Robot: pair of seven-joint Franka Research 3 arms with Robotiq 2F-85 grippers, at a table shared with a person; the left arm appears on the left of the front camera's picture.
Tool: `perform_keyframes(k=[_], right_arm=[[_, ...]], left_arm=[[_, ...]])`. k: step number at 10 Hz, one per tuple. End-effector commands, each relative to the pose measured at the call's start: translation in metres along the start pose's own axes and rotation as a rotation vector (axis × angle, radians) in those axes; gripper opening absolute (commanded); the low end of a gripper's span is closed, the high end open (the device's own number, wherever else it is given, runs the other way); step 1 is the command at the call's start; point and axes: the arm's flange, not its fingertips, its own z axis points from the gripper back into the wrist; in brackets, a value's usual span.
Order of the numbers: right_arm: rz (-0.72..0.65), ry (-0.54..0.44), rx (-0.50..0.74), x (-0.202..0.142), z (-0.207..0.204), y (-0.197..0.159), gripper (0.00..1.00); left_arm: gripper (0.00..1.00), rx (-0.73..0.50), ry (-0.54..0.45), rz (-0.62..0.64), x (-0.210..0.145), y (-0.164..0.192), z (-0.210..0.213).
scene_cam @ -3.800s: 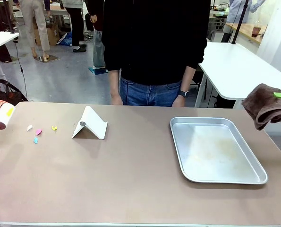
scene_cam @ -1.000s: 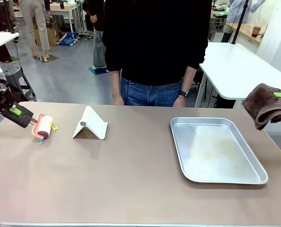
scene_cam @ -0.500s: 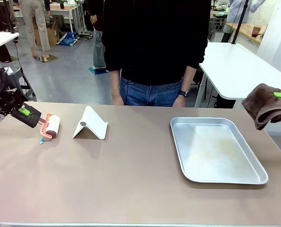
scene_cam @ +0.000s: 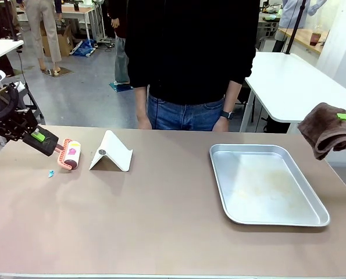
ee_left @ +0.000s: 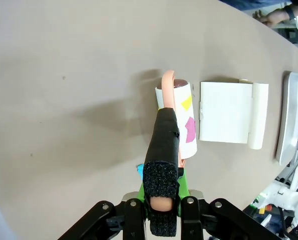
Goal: Clean the surface of the table.
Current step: Clean the area not pointed to by the person.
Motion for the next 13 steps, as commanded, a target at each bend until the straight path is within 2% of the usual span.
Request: perform_keyframes(k=[1, 4, 6, 7, 10, 13], right_arm=[[0.005, 0.004, 0.003, 0.000, 0.000, 0.003, 0.09], [0.005, 0.004, 0.003, 0.000, 0.000, 0.003, 0.09], [0.005, 0.004, 0.003, 0.000, 0.000, 0.003, 0.09], [0.005, 0.004, 0.003, 0.000, 0.000, 0.003, 0.09], [0.005, 0.004, 0.003, 0.000, 0.000, 0.003, 0.09], [0.005, 0.004, 0.003, 0.000, 0.000, 0.003, 0.09]], left_arm=[[0.22, -0.009, 0.035, -0.057, -0.032, 0.008, -0.010], [0.22, -0.226, -0.024, -0.162, -0.075, -0.007, 0.078], [0.22, -0.326, -0.074, -0.185, -0.099, 0.007, 0.131], [0.22, -0.373, -0.095, -0.161, -0.103, 0.023, 0.151], [0.22, -0.437, -0.259, -0.055, -0.118, 0.096, 0.221], [0.22, -0.491, -0.310, 0.025, -0.138, 0.169, 0.259]])
